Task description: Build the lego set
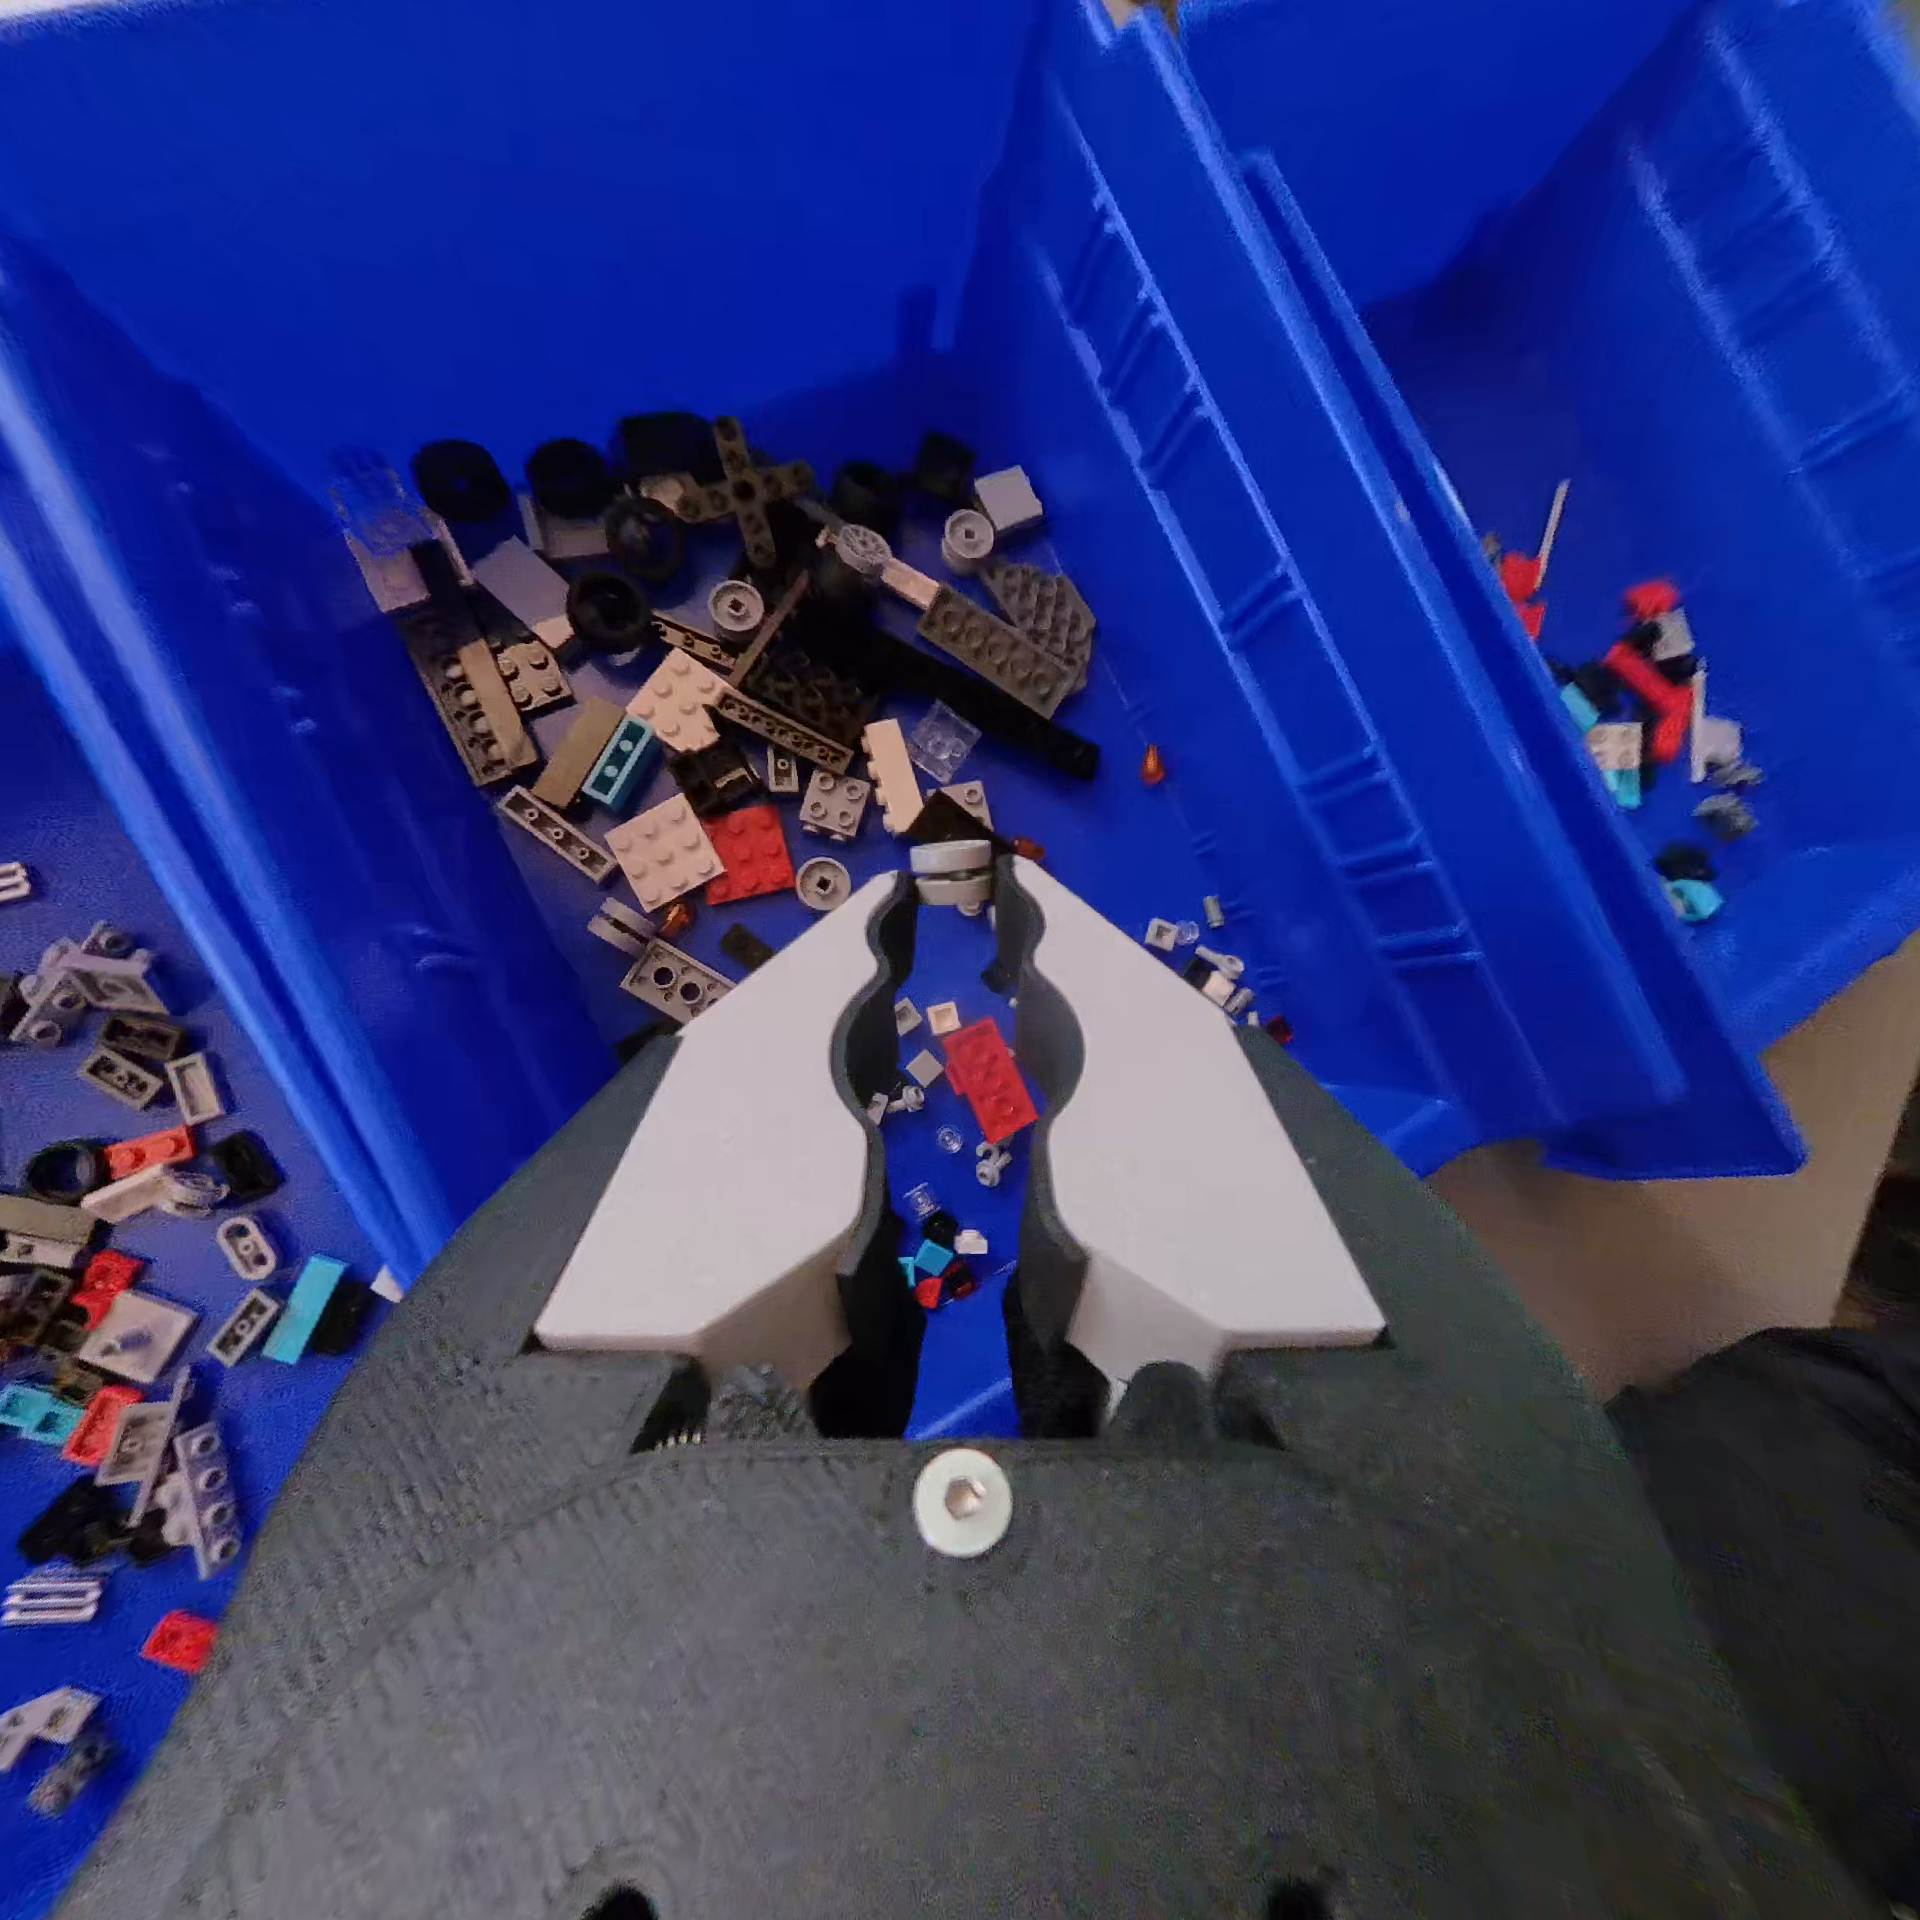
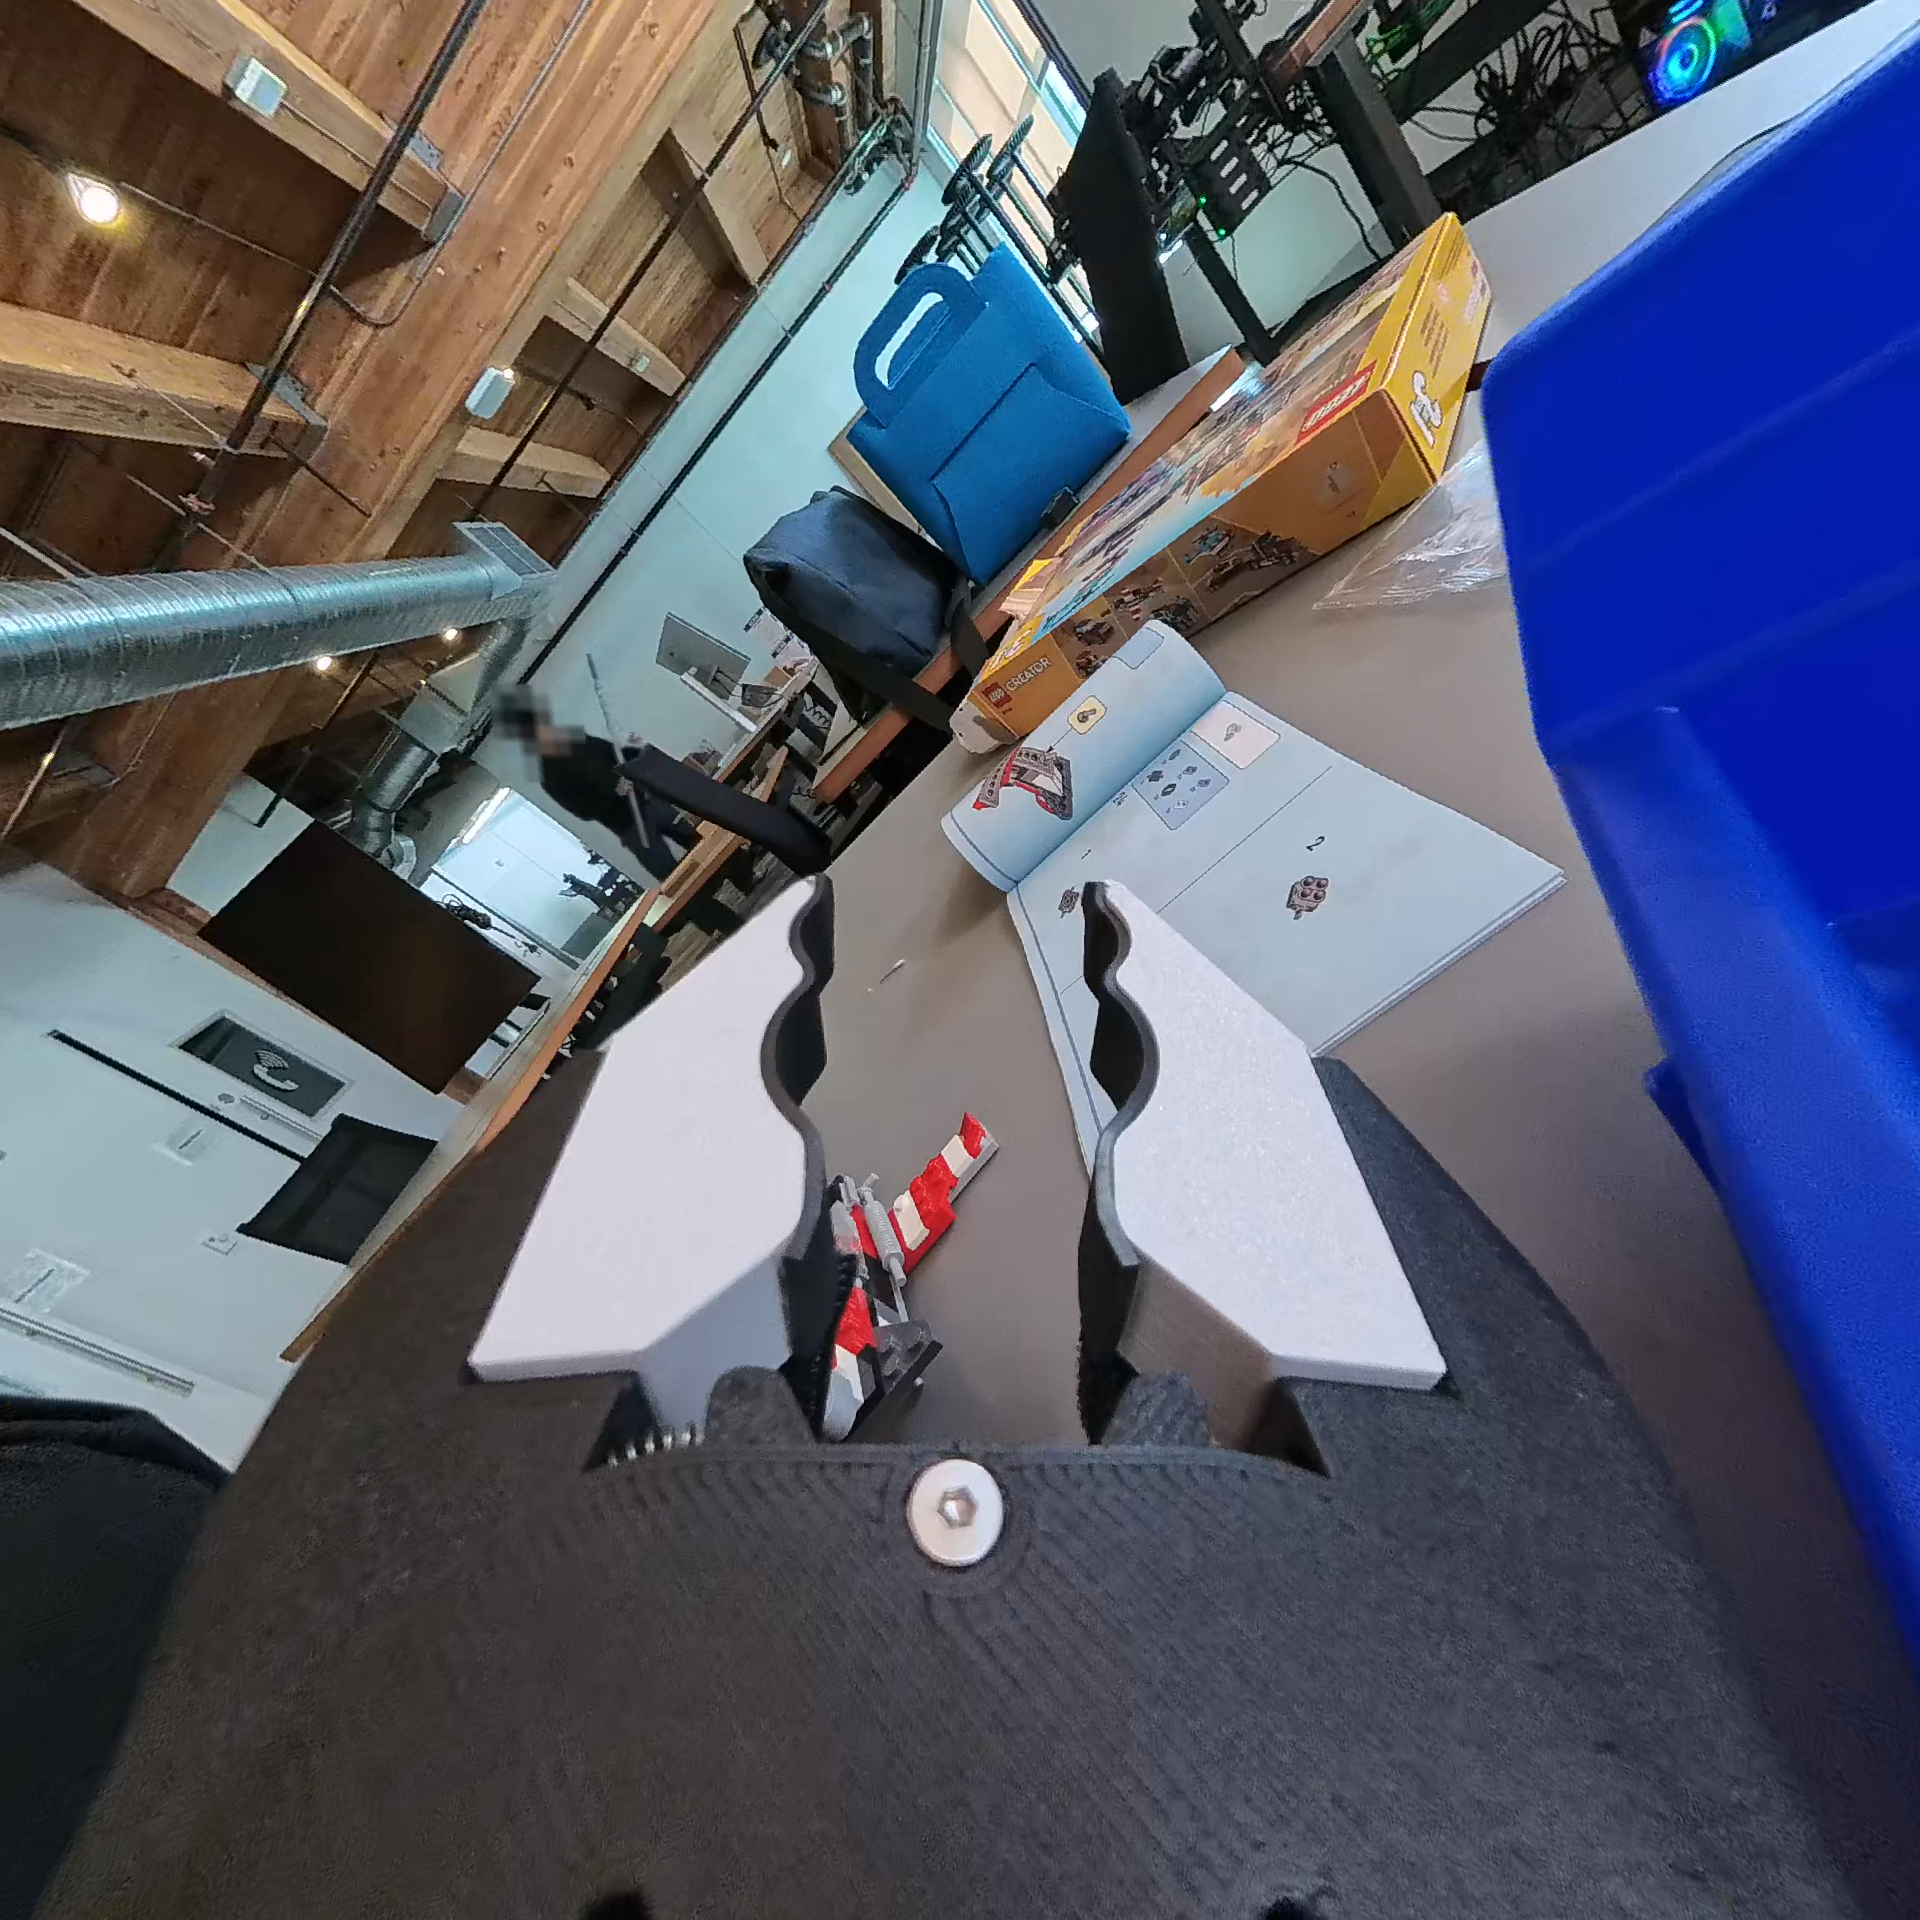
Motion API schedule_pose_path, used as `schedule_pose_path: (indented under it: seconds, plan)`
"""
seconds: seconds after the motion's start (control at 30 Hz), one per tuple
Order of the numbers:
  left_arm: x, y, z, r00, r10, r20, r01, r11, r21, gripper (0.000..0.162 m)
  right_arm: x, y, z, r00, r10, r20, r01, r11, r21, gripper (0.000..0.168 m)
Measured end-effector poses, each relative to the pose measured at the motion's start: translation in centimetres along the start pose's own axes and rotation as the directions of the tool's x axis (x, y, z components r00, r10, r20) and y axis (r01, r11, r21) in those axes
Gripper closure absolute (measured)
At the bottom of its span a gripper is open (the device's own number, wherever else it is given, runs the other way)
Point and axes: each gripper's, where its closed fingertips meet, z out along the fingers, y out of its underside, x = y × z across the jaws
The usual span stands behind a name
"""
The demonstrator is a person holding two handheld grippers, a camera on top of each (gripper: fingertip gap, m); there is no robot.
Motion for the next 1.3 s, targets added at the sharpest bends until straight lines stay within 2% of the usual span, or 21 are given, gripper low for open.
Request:
schedule_pose_path:
  seconds: [0.03,0.27,1.3]
  plan:
    - [-0.3,-0.1,-0.2,1.0,-0.027,-0.012,0.027,1.0,0.014,0.147,0.0,0.0,0.0,1.0,-0.002,-0.001,0.002,1.0,-0.002,0.12]
    - [0.5,-0.2,-0.3,0.992,-0.083,-0.09,0.087,0.995,0.042,0.147,-0.1,0.2,0.1,1.0,-0.007,0.002,0.007,1.0,-0.012,0.12]
    - [1.7,0.8,1.5,0.994,-0.045,-0.095,0.044,0.999,-0.016,0.147,0.0,0.1,0.0,1.0,0.006,0.004,-0.006,1.0,-0.007,0.12]
